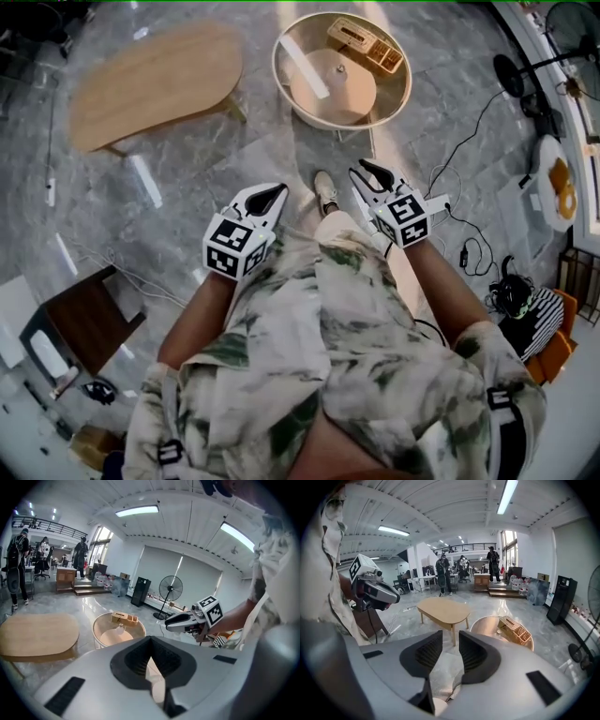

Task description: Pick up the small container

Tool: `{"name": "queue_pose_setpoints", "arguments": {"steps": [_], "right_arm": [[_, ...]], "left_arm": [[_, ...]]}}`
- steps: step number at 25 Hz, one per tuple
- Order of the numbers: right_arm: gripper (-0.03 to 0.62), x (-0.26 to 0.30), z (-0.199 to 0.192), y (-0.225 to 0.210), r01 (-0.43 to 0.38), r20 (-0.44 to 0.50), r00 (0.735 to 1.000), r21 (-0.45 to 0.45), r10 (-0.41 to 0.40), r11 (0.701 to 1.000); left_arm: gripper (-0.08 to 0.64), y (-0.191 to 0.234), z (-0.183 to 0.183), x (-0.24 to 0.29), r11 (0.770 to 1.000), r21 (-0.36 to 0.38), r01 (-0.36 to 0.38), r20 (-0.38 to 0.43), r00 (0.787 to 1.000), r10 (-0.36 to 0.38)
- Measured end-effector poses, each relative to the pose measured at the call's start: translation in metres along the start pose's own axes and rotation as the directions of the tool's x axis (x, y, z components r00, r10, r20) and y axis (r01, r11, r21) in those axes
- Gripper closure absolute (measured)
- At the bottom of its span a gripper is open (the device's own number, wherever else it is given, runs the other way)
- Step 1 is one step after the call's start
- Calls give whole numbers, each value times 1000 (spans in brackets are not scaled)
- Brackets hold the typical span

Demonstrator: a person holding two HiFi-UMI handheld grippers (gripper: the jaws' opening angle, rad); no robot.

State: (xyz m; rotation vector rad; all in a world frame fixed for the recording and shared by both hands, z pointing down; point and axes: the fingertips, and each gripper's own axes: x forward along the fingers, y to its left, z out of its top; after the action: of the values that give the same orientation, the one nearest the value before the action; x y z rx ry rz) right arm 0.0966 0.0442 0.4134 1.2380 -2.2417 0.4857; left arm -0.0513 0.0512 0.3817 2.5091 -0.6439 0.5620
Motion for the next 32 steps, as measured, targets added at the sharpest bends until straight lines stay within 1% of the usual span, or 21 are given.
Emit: {"name": "queue_pose_setpoints", "arguments": {"steps": [5,10,16,25,32], "right_arm": [[460,36,-5,-76,-43,-49,998,-20,42,999],[460,75,-22,-137,-99,-97,991,-30,96,995],[460,135,-42,-203,-126,-143,983,-48,118,991],[459,226,-75,-283,-129,-192,975,-58,115,990],[439,286,-99,-322,-128,-231,966,-56,112,990]], "left_arm": [[538,19,30,56,998,-44,-41,-27,999,40],[538,25,42,103,995,-64,-72,-81,994,66],[538,41,51,154,989,-112,-101,-124,988,87],[538,66,58,220,978,-168,-127,-177,979,97],[538,80,60,250,967,-210,-147,-191,976,107]]}}
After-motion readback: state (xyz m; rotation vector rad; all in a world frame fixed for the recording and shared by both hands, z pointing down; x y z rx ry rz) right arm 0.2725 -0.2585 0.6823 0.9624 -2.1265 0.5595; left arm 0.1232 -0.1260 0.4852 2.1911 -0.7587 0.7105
